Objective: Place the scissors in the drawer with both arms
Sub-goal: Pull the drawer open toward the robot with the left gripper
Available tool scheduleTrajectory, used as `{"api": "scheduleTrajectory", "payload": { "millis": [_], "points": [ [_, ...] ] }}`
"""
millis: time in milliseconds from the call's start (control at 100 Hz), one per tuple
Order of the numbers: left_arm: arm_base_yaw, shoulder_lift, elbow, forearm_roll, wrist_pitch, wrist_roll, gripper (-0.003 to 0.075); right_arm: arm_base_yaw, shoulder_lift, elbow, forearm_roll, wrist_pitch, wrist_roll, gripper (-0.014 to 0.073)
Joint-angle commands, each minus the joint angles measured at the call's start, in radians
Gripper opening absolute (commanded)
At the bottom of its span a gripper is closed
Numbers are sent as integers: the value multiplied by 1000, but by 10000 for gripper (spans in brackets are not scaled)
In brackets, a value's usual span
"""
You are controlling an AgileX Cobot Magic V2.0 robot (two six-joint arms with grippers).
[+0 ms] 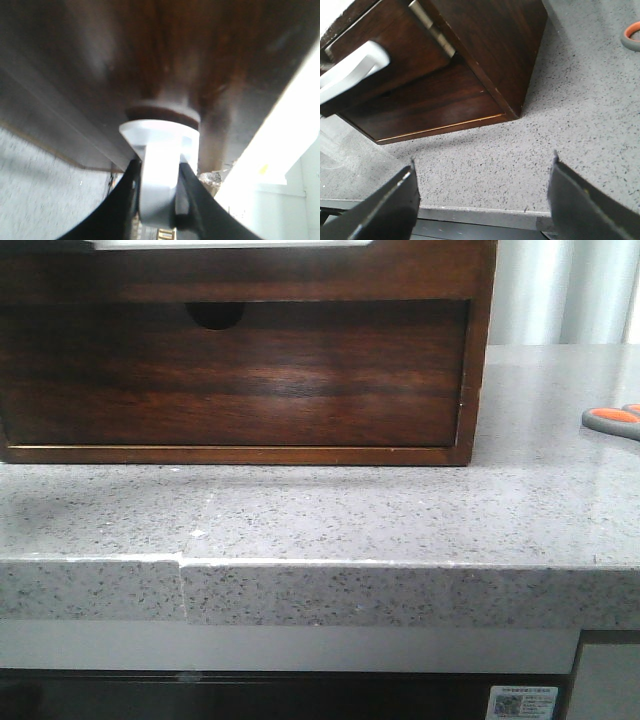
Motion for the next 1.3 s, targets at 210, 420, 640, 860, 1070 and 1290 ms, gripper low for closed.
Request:
{"api": "scheduleTrajectory", "payload": {
  "millis": [210,420,640,860,1070,1290],
  "points": [
    [-1,-306,158,-3,-20,4,-19,-4,20,-36,2,-53,-15,483],
    [-1,-405,191,9,-49,-5,-6,-4,20,-36,2,-56,-15,483],
    [-1,-407,191,27,-42,-5,500,-4,20,-36,2,-56,-15,483],
    [-1,-470,191,88,-86,48,673,-4,20,-36,2,-56,-15,483],
    [-1,-659,191,260,-209,48,550,-4,20,-36,2,-56,-15,483],
    [-1,-854,191,473,-224,48,248,-4,20,-36,2,-58,-15,483]
  ]
}}
